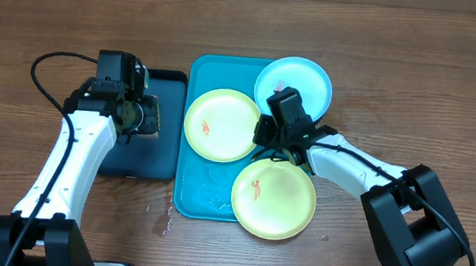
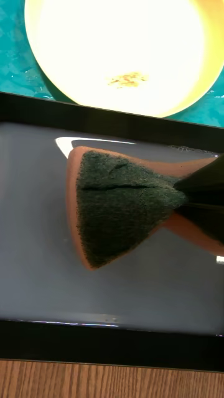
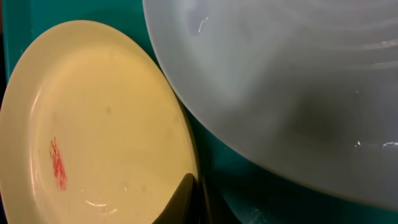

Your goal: Clean dirty plates on tray and stack at the side

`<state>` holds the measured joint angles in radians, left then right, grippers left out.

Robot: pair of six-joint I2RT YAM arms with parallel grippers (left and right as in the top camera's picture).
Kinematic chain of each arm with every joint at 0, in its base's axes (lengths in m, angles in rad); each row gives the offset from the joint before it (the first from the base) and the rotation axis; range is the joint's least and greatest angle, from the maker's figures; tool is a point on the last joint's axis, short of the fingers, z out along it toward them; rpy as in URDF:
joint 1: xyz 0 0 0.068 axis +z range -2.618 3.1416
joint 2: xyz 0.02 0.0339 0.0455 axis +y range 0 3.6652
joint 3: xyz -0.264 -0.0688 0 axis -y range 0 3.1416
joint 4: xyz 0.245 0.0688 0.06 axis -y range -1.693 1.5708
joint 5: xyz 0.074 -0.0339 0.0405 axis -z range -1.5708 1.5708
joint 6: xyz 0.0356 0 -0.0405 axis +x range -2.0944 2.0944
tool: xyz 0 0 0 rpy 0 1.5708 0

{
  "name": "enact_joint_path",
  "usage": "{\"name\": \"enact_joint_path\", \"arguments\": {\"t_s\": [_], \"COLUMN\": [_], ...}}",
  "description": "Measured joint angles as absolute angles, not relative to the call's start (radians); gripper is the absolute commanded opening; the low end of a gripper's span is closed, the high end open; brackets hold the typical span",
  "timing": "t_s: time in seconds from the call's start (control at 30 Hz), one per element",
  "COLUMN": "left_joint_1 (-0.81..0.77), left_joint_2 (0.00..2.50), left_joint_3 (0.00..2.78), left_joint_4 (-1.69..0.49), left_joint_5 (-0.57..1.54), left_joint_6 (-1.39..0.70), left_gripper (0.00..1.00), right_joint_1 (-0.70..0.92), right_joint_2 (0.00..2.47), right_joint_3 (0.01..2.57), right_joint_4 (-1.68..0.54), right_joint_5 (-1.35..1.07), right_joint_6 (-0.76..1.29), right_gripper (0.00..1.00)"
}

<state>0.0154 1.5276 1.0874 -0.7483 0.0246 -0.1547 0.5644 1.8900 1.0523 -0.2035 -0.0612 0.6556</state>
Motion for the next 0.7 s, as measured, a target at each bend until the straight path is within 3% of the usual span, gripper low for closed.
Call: {"name": "enact_joint_path", "arguments": {"t_s": [0.2,0.33,0.43,0.63,0.7], "left_joint_1": [0.015,0.015,0.015,0.015,0.015], "left_joint_2": [1.528,1.528,1.528,1.528,1.528], "left_joint_3": [1.087,1.087,1.087,1.087,1.087], "left_joint_4": [-0.748,-0.748,-0.748,-0.747,-0.747], "left_joint_5": [0.025,0.025,0.024,0.024,0.024], "left_joint_6": [-0.155,-0.155,-0.155,-0.155,-0.155], "left_gripper": [0.04,0.04,0.04,0.04,0.04], "right_joint_1": [0.565,0.565,0.565,0.565,0.565], "right_joint_2": [1.89,1.89,1.89,1.89,1.89], "right_joint_3": [1.052,1.052,1.052,1.052,1.052], "right_joint_4": [-0.227,-0.238,-0.244,-0.239,-0.236], "right_joint_5": [-0.046,-0.03,-0.018,-0.011,-0.011], "right_joint_6": [0.655,0.647,0.629,0.602,0.601], "right_gripper": [0.04,0.21,0.24,0.09,0.09]}}
